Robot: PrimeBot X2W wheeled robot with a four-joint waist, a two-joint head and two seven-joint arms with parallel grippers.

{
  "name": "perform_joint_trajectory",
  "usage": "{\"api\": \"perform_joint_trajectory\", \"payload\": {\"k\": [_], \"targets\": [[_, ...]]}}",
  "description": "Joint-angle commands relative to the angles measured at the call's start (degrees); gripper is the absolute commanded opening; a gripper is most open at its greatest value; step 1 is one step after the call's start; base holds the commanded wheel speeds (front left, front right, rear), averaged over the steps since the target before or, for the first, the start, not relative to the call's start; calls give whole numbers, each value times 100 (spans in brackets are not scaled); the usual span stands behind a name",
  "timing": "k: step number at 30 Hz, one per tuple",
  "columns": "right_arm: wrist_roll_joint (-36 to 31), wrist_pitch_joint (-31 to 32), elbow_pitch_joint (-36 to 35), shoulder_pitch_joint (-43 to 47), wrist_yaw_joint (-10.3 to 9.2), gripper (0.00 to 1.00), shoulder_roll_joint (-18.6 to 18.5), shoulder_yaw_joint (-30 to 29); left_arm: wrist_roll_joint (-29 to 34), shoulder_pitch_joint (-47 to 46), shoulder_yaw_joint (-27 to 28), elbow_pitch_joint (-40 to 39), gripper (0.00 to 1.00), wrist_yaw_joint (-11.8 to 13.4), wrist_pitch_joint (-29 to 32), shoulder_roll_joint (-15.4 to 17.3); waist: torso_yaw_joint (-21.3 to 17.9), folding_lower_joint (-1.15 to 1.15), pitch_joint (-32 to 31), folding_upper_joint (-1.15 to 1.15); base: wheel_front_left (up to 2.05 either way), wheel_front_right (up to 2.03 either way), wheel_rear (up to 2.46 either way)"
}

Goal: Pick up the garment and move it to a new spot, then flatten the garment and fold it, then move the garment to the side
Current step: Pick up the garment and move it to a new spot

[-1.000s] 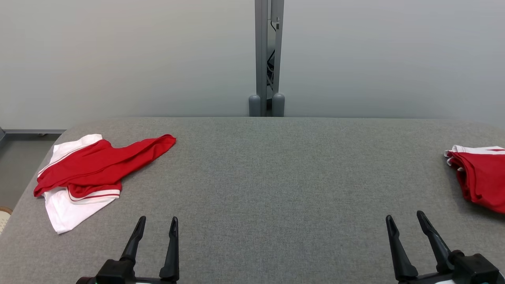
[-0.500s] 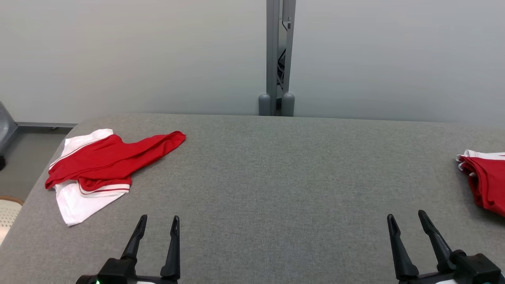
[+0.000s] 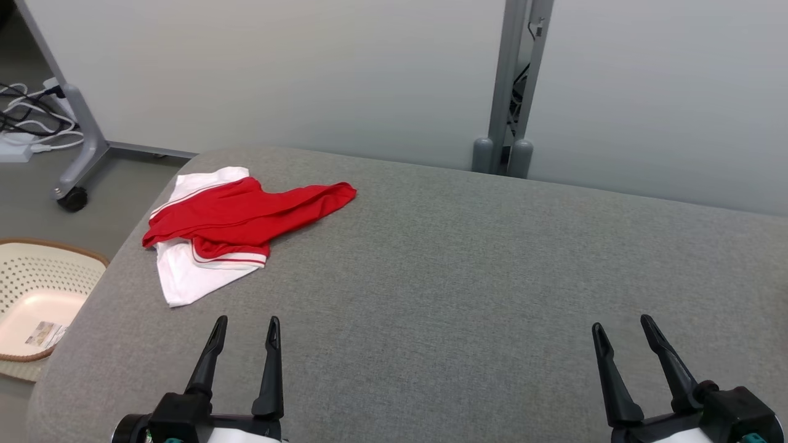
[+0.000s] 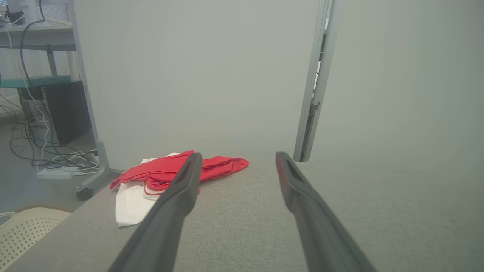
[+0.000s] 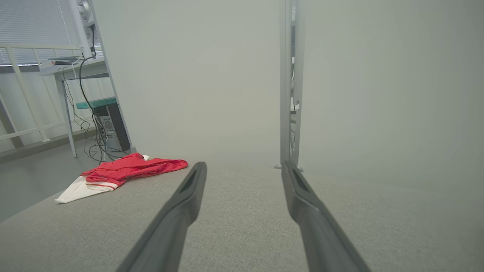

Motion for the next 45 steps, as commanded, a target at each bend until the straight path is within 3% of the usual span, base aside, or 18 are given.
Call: {"api": "perform_joint_trajectory", "payload": {"k": [1,20,36,45], "targets": [[-15,-4,-22,-52,-2,100,-21,-5,-11,-102,-4,-20,100,30,-21,24,169,0,34,0,0,0,0],[-41,-4,-100,-94,-2,100,-21,63,-160,-78,28,-186,100,121,-22,24,1126,0,129,0,0,0,0],[-79,-4,-43,-41,-2,100,-28,85,-397,-121,95,-159,100,151,-22,26,1100,0,207,0,0,0,0],[-158,-4,-95,-359,-2,100,-343,208,-989,-962,335,184,100,80,-22,22,909,0,830,0,0,0,0]]}}
